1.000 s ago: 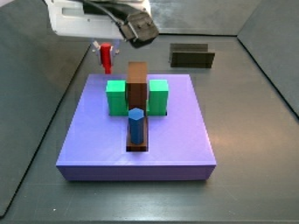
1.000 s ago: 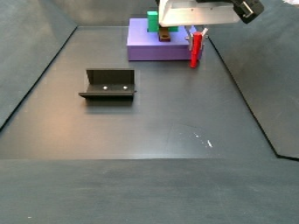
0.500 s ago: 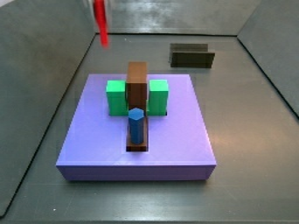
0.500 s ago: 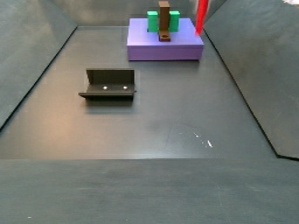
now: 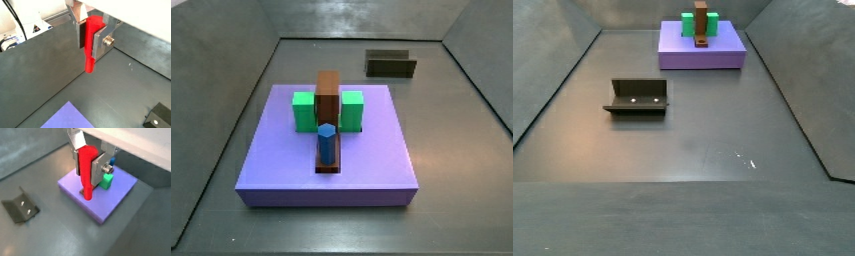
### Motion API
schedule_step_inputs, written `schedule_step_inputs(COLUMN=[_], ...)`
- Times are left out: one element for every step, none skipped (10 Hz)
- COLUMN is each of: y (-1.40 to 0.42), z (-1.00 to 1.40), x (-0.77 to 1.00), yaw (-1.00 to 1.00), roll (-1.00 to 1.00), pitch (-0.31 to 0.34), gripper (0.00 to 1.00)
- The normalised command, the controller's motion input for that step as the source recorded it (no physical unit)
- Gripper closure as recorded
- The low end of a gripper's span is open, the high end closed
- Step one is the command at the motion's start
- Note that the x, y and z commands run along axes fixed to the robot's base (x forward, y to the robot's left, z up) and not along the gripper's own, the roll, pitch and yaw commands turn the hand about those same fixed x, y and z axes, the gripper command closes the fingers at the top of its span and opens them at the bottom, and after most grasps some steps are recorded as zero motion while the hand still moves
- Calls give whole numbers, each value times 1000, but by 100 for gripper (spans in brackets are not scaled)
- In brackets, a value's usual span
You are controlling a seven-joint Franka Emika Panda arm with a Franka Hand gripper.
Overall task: Pick up the red object. Move up. Move to above the board. Insert the red object.
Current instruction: Move to above the board, then insert the red object.
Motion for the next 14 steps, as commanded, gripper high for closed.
schedule_step_inputs(y=[-1400,-1400,-901,-532,-208,0,0,0,371,440,254,180,29,43], z=[408,341,267,201,95,-126,-180,-229,-494,-551,-669,-771,-763,-809], x=[1089,1208,859,495,151,0,0,0,0,169,146,71,0,20], yaw=[-107,-52,-30,-14,2,0,0,0,0,0,0,0,0,0], roll=[38,74,51,58,54,0,0,0,-140,-161,-50,-1,7,23], pitch=[153,250,258,200,60,0,0,-4,0,0,0,0,0,-9], gripper=[100,100,100,100,100,100,100,100,100,100,100,100,100,100])
